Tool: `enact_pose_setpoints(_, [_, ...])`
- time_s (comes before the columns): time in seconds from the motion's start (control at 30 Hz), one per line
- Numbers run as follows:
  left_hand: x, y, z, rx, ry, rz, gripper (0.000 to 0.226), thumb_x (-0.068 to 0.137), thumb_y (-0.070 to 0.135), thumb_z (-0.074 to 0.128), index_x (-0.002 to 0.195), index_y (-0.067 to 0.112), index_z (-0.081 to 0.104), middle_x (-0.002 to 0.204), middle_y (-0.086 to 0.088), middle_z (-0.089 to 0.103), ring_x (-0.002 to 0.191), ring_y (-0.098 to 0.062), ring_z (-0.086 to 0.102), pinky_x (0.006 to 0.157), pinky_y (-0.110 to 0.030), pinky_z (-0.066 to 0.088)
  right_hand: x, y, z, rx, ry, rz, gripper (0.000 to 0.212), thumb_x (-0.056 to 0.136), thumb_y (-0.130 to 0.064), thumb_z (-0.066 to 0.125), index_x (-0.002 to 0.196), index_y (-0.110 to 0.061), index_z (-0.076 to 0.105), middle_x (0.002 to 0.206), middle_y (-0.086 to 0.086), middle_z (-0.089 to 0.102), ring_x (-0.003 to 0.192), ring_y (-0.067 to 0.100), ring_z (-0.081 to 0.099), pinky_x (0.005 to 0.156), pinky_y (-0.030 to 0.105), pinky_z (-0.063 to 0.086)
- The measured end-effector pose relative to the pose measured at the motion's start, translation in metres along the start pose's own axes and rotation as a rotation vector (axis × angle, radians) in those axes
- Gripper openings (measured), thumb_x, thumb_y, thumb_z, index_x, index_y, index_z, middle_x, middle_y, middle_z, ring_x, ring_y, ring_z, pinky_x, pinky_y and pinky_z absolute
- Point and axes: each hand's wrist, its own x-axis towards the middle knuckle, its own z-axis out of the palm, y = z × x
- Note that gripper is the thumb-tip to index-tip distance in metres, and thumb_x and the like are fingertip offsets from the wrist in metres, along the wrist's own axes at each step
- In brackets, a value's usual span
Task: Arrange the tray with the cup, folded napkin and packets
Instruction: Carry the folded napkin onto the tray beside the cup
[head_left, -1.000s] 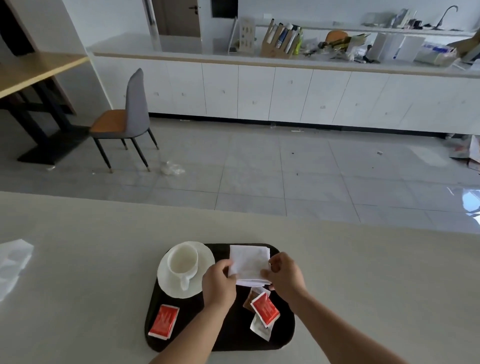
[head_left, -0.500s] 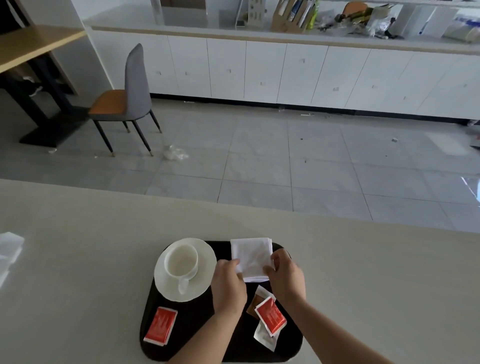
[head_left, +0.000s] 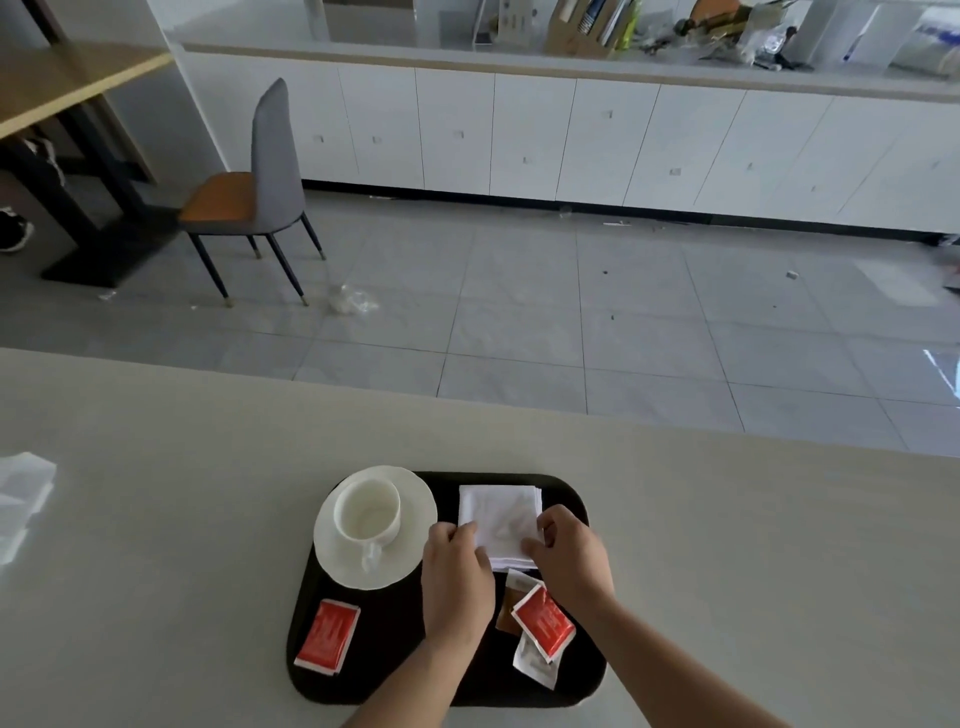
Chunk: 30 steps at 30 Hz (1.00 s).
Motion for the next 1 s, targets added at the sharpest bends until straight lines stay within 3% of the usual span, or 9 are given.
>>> enact_pose_setpoints(0.2, [-0.013, -0.009, -0.002, 0.138, 0.023, 0.117, 0.017, 0.083, 0.007, 0.067, 0.098, 0.016, 0.068, 0.123, -0.006, 0.053, 0.103, -0.020, 0.058, 0.076, -0.024, 0.053, 0.004, 0.002, 0.000, -0.013, -0.005, -0.028, 0.024, 0.079, -0.027, 0.074, 0.080, -0.028, 0.051, 0.071, -0.011, 0.056, 0.065, 0.006, 0.052, 0.053, 0.022, 0.035])
enact_pose_setpoints(0.3, [-0.013, -0.017, -0.005, 0.231, 0.002, 0.231, 0.025, 0.069, 0.003, 0.078, 0.089, 0.016, 0.070, 0.113, -0.001, 0.061, 0.098, -0.020, 0.061, 0.069, -0.028, 0.055, 0.004, 0.002, 0.000, -0.030, 0.008, -0.049, 0.023, 0.079, -0.026, 0.075, 0.081, -0.026, 0.052, 0.071, -0.010, 0.058, 0.066, 0.008, 0.053, 0.053, 0.023, 0.037])
enact_pose_setpoints(0.5, [-0.013, -0.033, -0.010, 0.363, -0.030, 0.420, 0.040, 0.063, 0.004, 0.073, 0.102, 0.013, 0.068, 0.106, -0.001, 0.062, 0.106, -0.022, 0.059, 0.083, -0.033, 0.053, 0.008, -0.004, 0.005, -0.030, 0.007, -0.116, 0.026, 0.078, -0.022, 0.077, 0.075, -0.023, 0.051, 0.065, -0.010, 0.052, 0.060, 0.008, 0.047, 0.052, 0.022, 0.033])
enact_pose_setpoints(0.67, [-0.017, -0.040, -0.012, 0.450, -0.098, 0.445, 0.048, 0.067, 0.009, 0.070, 0.115, 0.010, 0.064, 0.120, -0.007, 0.061, 0.117, -0.026, 0.056, 0.093, -0.037, 0.051, 0.010, -0.003, 0.005, -0.087, 0.012, -0.167, 0.028, 0.078, -0.025, 0.078, 0.075, -0.022, 0.050, 0.073, -0.007, 0.053, 0.065, 0.012, 0.049, 0.054, 0.021, 0.032])
enact_pose_setpoints(0.83, [-0.029, -0.047, -0.019, 0.438, -0.163, 0.426, 0.063, 0.066, 0.015, 0.073, 0.128, 0.014, 0.058, 0.137, -0.007, 0.055, 0.129, -0.024, 0.050, 0.101, -0.039, 0.047, 0.003, -0.002, -0.003, -0.021, 0.003, -0.108, 0.020, 0.085, -0.035, 0.072, 0.091, -0.021, 0.060, 0.083, -0.006, 0.063, 0.075, 0.013, 0.058, 0.061, 0.025, 0.043])
enact_pose_setpoints(0.93, [-0.036, -0.053, -0.029, 0.353, -0.117, 0.419, 0.058, 0.066, 0.011, 0.073, 0.123, 0.017, 0.062, 0.129, -0.002, 0.060, 0.123, -0.020, 0.055, 0.100, -0.037, 0.049, -0.013, 0.002, -0.012, 0.002, 0.043, -0.095, 0.018, 0.087, -0.036, 0.069, 0.098, -0.024, 0.061, 0.090, -0.009, 0.065, 0.083, 0.013, 0.061, 0.067, 0.026, 0.047])
enact_pose_setpoints(1.0, [-0.045, -0.061, -0.037, 0.263, -0.059, 0.391, 0.048, 0.065, 0.008, 0.074, 0.111, 0.019, 0.068, 0.109, 0.005, 0.064, 0.105, -0.015, 0.061, 0.092, -0.035, 0.052, -0.029, 0.010, -0.018, 0.002, 0.073, -0.102, 0.013, 0.086, -0.033, 0.070, 0.094, -0.024, 0.063, 0.089, -0.012, 0.065, 0.080, 0.013, 0.061, 0.063, 0.020, 0.044])
